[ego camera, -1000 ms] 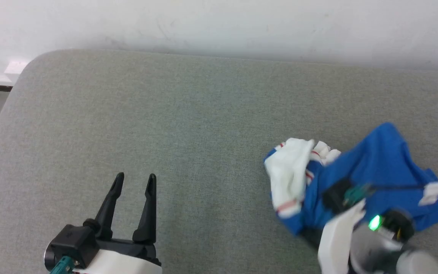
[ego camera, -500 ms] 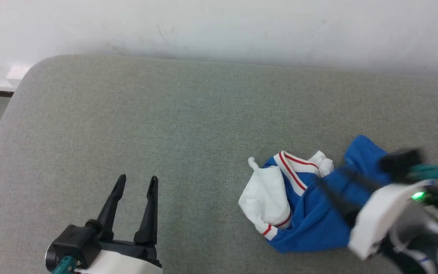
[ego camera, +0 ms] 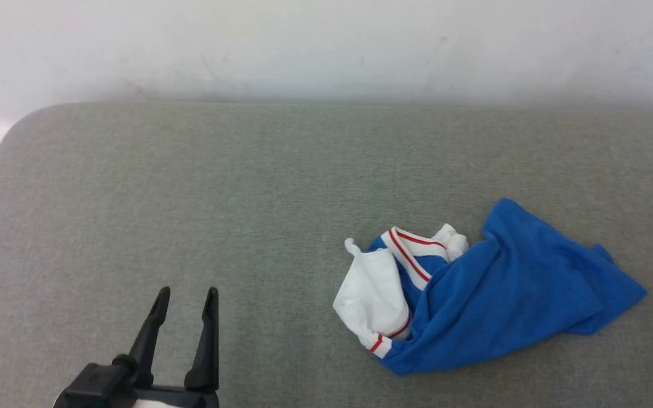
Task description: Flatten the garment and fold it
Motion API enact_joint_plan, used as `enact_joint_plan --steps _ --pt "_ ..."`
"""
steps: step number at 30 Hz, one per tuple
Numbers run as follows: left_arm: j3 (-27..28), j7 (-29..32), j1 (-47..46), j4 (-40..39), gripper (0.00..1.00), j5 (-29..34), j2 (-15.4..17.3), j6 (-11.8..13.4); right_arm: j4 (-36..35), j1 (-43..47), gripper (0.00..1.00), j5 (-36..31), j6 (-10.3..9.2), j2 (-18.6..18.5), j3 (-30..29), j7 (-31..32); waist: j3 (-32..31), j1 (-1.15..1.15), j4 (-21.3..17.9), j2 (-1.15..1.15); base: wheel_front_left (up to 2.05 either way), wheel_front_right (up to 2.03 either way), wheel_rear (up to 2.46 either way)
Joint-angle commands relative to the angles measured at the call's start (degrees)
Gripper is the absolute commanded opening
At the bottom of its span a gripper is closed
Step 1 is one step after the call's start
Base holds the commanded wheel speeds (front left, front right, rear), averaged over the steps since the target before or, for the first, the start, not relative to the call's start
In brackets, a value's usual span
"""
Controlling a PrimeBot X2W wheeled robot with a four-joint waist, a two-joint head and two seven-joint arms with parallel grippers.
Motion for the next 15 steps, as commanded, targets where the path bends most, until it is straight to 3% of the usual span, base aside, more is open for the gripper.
enact_joint_plan --steps 1,8,12,15 --pt "0.33 -0.44 0.65 -0.31 1.0 0.27 0.41 0.42 0.88 0.88 1.0 1.02 -0.04 0.23 -0.01 -1.22 -0.13 0.01 -1.23 0.0 0.0 0.0 0.0" --pt "1.0 3.15 -0.81 -2.21 1.0 1.78 2.94 1.68 5.53 2.69 1.0 3.9 -0.04 0.25 2.29 -7.15 1.09 0.01 -3.17 0.0 0.0 0.0 0.0" --pt "-0.62 10.84 -6.38 -4.33 1.0 3.06 5.2 1.04 5.52 0.86 1.0 3.39 -0.04 0.25 2.13 -7.49 2.47 0.01 -3.05 0.0 0.0 0.0 0.0" --pt "-4.44 18.98 -12.16 -4.82 1.0 3.16 5.83 -1.45 5.5 0.01 1.0 3.05 -0.04 0.25 2.1 -7.08 3.76 0.01 -2.49 0.0 0.0 0.0 0.0"
